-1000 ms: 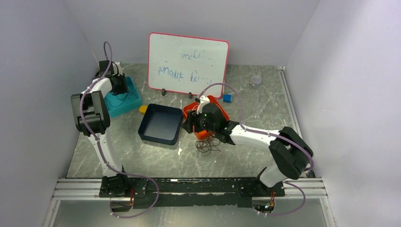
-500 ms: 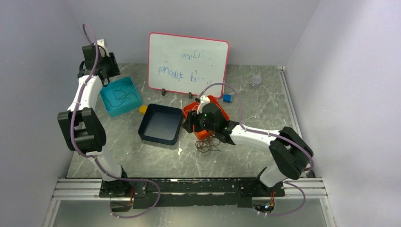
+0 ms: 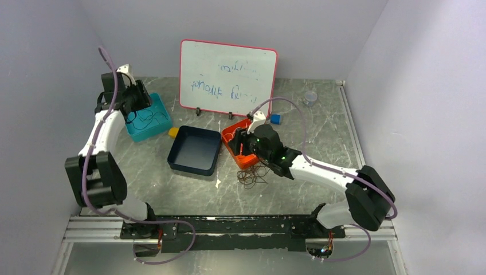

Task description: Untangle the cables

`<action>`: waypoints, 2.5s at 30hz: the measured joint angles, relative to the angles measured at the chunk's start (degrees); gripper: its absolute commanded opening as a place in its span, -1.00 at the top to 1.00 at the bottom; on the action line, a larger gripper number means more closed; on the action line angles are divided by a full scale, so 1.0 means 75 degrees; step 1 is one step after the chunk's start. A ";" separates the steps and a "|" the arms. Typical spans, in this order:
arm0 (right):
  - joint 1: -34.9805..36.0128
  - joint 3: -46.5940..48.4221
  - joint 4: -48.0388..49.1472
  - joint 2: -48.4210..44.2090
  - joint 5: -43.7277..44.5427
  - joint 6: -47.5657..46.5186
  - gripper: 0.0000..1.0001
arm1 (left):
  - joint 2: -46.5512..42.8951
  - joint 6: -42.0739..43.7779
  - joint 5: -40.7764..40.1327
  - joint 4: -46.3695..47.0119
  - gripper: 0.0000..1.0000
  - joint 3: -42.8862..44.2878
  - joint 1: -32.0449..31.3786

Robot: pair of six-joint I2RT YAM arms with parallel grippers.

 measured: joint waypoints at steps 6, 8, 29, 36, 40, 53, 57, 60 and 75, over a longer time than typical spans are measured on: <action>0.0000 -0.0003 -0.0615 -0.0688 0.1218 -0.0026 -0.22 | -0.1661 -0.0335 0.0595 0.0271 -0.12 -0.1230 -0.0192; -0.0003 -0.0006 -0.1000 -0.0933 0.1719 0.0044 -0.24 | -0.2165 -0.0420 0.0734 0.0254 -0.12 -0.1641 -0.0358; -0.1131 -0.1480 -0.3876 -0.2162 0.2305 0.2454 -0.15 | -0.4436 -0.1722 0.0912 0.0361 -0.07 -0.4409 -0.2183; -0.1425 -0.1533 -0.3179 -0.2148 0.1547 0.2541 0.02 | -0.4360 -0.1635 0.0903 0.0364 -0.06 -0.4357 -0.2203; -0.1437 -0.1483 -0.3098 -0.1958 0.1373 0.2690 0.13 | -0.4368 -0.1638 0.0889 0.0364 -0.06 -0.4357 -0.2203; -0.1440 -0.1507 -0.3185 -0.1862 0.0740 0.3185 0.48 | -0.4401 -0.1580 0.0868 0.0364 -0.03 -0.4357 -0.2224; -0.1440 -0.1507 -0.3139 -0.1772 0.0565 0.3197 0.74 | -0.4342 -0.1585 0.0868 0.0382 -0.03 -0.4357 -0.2331; -0.1440 -0.1507 -0.3150 -0.1722 0.0490 0.3171 0.86 | -0.4316 -0.1594 0.0866 0.0428 -0.04 -0.4357 -0.2439; -0.1460 -0.0694 -0.3920 -0.3369 0.0726 0.1606 1.00 | -0.3386 -0.2229 0.0874 0.1550 -0.19 -0.4217 -0.4503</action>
